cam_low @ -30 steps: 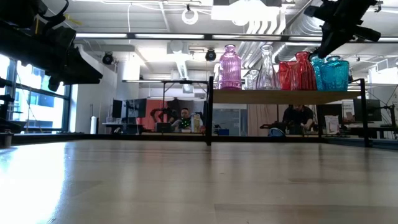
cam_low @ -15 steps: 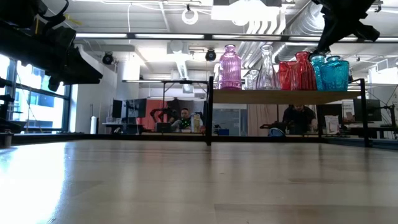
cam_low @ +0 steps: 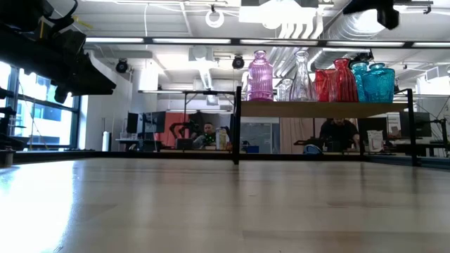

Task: Sort vases onto shelf
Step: Return to Home Position

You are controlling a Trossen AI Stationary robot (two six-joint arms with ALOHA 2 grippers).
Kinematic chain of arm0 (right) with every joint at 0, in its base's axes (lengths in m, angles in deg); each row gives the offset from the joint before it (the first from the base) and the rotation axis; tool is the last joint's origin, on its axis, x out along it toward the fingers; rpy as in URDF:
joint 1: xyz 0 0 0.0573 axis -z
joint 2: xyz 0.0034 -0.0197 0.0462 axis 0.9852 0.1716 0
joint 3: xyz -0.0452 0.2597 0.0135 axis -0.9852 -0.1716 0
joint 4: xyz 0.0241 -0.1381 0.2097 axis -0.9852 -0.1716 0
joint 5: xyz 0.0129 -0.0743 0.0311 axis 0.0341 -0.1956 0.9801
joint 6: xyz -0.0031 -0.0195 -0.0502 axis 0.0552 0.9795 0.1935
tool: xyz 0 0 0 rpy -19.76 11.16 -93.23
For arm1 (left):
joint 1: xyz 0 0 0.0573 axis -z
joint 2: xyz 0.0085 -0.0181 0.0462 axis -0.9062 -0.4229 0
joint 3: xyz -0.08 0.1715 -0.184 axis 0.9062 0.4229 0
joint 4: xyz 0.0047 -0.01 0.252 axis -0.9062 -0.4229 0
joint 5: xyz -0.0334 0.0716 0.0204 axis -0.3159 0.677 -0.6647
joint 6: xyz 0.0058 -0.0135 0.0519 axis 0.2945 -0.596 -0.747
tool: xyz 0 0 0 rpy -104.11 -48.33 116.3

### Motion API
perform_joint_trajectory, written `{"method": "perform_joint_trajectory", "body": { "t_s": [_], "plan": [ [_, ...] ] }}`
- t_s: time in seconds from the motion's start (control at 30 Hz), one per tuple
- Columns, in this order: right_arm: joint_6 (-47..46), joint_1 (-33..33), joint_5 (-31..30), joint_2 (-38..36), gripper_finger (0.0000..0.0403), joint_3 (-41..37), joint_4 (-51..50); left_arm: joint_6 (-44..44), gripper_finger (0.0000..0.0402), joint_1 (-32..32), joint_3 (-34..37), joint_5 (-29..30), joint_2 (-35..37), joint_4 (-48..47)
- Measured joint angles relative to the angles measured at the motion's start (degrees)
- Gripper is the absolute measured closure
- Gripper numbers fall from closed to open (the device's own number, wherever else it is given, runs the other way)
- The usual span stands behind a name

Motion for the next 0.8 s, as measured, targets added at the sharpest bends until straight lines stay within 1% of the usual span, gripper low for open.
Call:
{"method": "perform_joint_trajectory", "body": {
  "t_s": [0.17, 0.27, 0.4, 0.5, 0.67, 0.8],
  "plan": [
    [7.4, 0.0, 8.2, -0.6, 0.0403, 0.0, 8.6, 0.0, 0.03, 0.0, 0.0, 0.0, 0.0, 0.0],
    [10.0, 0.0, 12.5, -1.1, 0.0403, 0.0, 9.7, 0.0, 0.03, 0.0, 0.0, 0.0, 0.0, 0.0],
    [12.6, 0.0, 12.8, -3.3, 0.0403, -0.5, 9.7, 0.0, 0.03, 0.0, 0.0, 0.0, 0.0, 0.0],
    [15.3, 0.0, 13.5, -6.3, 0.0403, -1.4, 10.7, 0.0, 0.03, 0.0, 0.0, 0.0, 0.0, 0.0],
    [17.9, 0.0, 16.8, -12.4, 0.0403, -4.0, 13.2, 0.0, 0.03, 0.0, 0.0, 0.0, 0.0, 0.0],
    [19.7, -0.1, 18.9, -17.1, 0.0403, -7.6, 15.0, 0.0, 0.03, 0.0, 0.0, 0.0, 0.0, 0.0]
  ]
}}
